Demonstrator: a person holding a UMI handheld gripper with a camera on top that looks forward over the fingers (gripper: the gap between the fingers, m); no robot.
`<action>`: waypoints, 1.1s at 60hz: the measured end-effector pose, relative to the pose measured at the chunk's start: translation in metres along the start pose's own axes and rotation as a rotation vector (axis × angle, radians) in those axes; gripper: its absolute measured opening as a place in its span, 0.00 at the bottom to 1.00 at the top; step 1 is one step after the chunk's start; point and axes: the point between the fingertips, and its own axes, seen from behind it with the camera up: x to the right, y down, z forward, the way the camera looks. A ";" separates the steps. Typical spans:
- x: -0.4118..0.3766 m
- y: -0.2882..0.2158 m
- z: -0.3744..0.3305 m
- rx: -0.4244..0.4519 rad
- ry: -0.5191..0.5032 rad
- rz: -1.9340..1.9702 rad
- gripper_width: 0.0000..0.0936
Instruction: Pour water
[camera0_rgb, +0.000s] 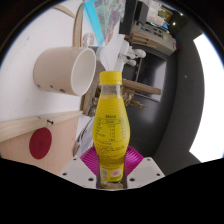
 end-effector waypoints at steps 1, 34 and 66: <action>0.001 0.001 0.000 -0.003 -0.006 0.029 0.31; -0.048 0.020 -0.022 -0.181 -0.371 1.578 0.32; -0.117 0.004 -0.024 -0.150 -0.399 1.826 0.46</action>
